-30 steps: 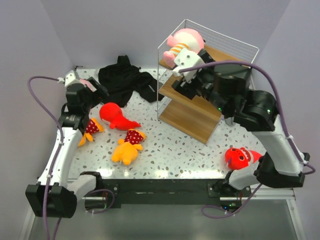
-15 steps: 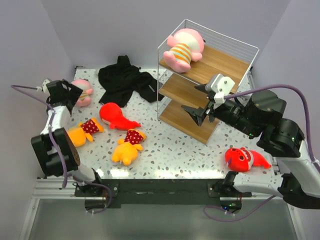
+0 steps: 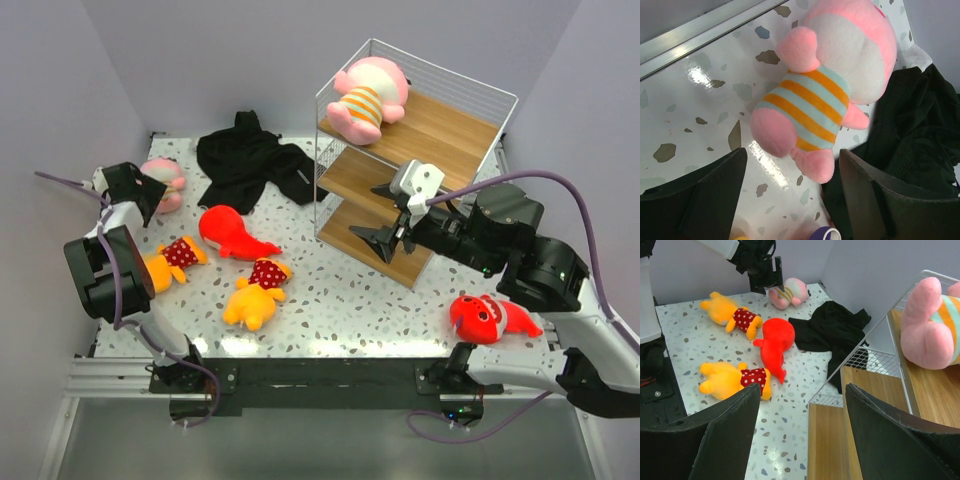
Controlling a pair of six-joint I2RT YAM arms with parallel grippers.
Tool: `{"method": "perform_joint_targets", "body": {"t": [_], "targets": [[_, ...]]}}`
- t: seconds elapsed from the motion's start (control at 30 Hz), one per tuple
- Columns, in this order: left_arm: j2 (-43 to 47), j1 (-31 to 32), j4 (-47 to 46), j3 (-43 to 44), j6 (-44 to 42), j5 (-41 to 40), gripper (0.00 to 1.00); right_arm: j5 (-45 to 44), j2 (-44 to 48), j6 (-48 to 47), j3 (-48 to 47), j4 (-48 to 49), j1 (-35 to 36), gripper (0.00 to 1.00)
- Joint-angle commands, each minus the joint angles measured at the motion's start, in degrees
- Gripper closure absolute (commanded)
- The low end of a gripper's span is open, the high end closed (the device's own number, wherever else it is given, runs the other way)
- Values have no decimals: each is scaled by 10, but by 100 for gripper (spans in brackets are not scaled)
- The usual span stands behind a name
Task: Place and organize the stuffed toys onto the shelf
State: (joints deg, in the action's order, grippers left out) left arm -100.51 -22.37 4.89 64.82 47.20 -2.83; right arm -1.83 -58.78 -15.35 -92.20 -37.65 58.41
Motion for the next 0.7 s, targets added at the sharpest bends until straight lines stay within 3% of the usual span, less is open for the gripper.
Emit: {"method": "perform_joint_targets", "body": {"t": [0.0,0.27,0.3,0.37,0.4,0.47,0.67], "targets": [[-15,-5,-40,20,19,-18,23,5,23,13,4,39,1,28],[-54,-4,-37,37,24,-9,42,-2,23,12,3,34,0,28],[-53,-6,-37,37,23,-9,55,-2,24,12,3,34,1,28],[-50,-6,-37,39,15,0,72,-2,25,12,3,33,1,28],[-46,-6,-37,39,11,4,87,-5,26,12,4,29,1,28],[-27,-5,-39,40,0,19,100,-11,23,12,4,28,1,28],[44,7,-26,50,-21,72,100,-41,17,32,-10,17,1,29]]}}
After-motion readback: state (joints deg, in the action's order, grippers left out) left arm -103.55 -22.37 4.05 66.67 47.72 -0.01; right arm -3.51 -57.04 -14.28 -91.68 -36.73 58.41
